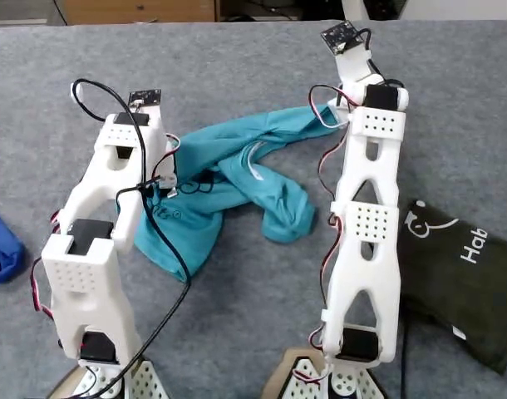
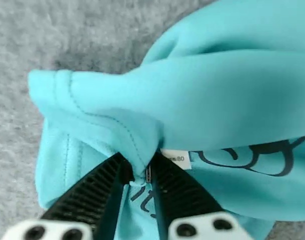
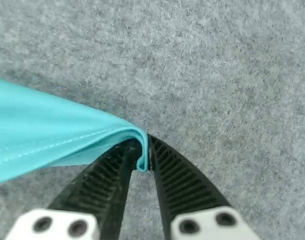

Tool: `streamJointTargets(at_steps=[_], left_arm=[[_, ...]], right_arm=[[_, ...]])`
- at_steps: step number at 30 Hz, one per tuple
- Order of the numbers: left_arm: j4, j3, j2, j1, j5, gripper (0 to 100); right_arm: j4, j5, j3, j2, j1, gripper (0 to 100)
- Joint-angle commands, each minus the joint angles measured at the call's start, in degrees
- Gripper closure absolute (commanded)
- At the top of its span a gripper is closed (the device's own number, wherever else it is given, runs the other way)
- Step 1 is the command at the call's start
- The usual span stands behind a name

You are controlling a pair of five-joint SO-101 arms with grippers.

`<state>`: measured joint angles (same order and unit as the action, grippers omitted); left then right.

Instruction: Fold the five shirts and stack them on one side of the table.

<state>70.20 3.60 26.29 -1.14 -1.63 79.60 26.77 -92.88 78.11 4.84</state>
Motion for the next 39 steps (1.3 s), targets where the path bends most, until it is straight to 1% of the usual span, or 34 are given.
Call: streamJointTargets(at_steps=[1, 6, 9, 14, 18, 20, 25, 27, 33, 39], left_arm=[[0.26, 4.48, -0.31, -0.09, -0.44, 98], [8.18, 15.12, -1.89, -0.44, -0.44, 98], [13.54, 22.95, -4.26, -0.35, -0.44, 98], [21.71, 37.10, -10.07, -0.53, 0.00, 98], [28.92, 47.12, -14.64, -0.26, 0.00, 98], [30.68, 49.93, -16.84, -0.18, 0.00, 98], [30.68, 49.05, -26.33, -0.09, 0.09, 98], [30.68, 47.65, -30.81, -0.09, 2.02, 98], [30.68, 41.05, -46.20, -0.09, 7.82, 98], [30.68, 33.49, -61.49, -0.09, 10.90, 98]], right_arm=[[-1.05, 0.53, -2.51, -0.48, -0.84, 99.4], [0.70, -0.44, -2.95, -2.77, -1.27, 99.5], [6.68, -3.16, -2.59, -9.89, -2.07, 99.5], [15.38, -3.60, -2.68, -21.85, -1.10, 99.5], [18.99, -3.43, -2.68, -33.01, -0.40, 99.5], [20.13, -3.16, -2.59, -39.34, -0.40, 99.5], [20.04, -3.08, -2.59, -55.34, -0.57, 99.5], [19.69, -2.37, -2.51, -61.49, -0.66, 99.5], [18.73, 3.43, -2.33, -77.23, -2.15, 99.5], [16.26, 8.79, -2.24, -88.75, -4.00, 99.5]])
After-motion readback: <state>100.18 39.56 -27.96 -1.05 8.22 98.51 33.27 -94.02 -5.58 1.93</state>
